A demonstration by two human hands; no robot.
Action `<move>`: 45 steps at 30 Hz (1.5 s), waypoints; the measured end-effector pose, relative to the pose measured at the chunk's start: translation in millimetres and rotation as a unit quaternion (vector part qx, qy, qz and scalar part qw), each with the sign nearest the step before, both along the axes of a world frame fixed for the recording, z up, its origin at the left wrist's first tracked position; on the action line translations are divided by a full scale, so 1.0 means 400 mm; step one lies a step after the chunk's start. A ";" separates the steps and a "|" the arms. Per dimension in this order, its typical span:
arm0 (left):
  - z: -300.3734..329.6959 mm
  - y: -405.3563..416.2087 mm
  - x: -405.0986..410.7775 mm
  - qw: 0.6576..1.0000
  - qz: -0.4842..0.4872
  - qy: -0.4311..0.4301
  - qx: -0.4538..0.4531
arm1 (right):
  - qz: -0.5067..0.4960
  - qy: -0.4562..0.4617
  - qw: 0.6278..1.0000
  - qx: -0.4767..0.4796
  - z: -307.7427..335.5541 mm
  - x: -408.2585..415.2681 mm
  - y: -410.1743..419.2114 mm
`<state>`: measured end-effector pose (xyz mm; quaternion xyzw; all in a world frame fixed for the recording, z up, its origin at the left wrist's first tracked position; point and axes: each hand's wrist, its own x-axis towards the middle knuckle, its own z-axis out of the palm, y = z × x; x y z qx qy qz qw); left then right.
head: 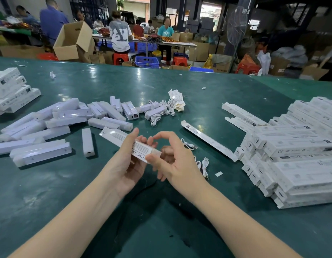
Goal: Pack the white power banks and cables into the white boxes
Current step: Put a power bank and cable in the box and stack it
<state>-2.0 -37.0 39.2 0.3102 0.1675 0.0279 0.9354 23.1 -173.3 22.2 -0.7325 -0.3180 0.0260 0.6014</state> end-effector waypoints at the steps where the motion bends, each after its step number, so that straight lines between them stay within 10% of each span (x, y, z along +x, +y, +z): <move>1: -0.001 0.002 -0.001 1.000 -0.006 0.000 0.008 | 0.018 0.038 0.999 0.012 0.001 -0.002 0.003; 5: -0.003 0.008 -0.010 0.995 -0.075 -0.010 0.066 | 0.114 0.219 0.969 0.016 0.011 0.002 -0.005; 11: 0.016 0.001 -0.017 0.987 -0.117 -0.021 0.107 | 0.127 0.201 0.971 -0.035 0.012 -0.004 -0.012; 16: 0.001 0.012 -0.008 0.947 -0.071 -0.007 0.314 | 0.108 0.180 0.975 -0.075 0.009 -0.012 -0.005; 23: -0.011 0.087 0.011 0.770 0.009 -0.087 0.632 | 0.084 0.224 0.971 0.011 0.036 -0.009 -0.006; 27: -0.062 0.196 0.035 0.440 0.046 0.184 0.878 | 0.035 0.202 0.979 -0.002 0.046 0.002 -0.021; 29: -0.080 0.228 0.035 0.398 -0.021 0.261 0.879 | 0.019 0.204 0.979 -0.009 0.044 0.007 -0.022; 31: -0.083 0.244 0.040 0.437 0.013 0.245 0.865 | 0.007 0.201 0.979 -0.027 0.043 0.007 -0.020; 38: 0.004 0.181 0.011 0.778 0.175 -0.011 0.603 | -0.095 0.089 0.985 -0.113 0.032 0.020 -0.027; 45: 0.013 0.071 -0.023 0.827 -0.109 -0.217 0.507 | -0.055 0.241 0.969 0.026 0.038 0.025 -0.019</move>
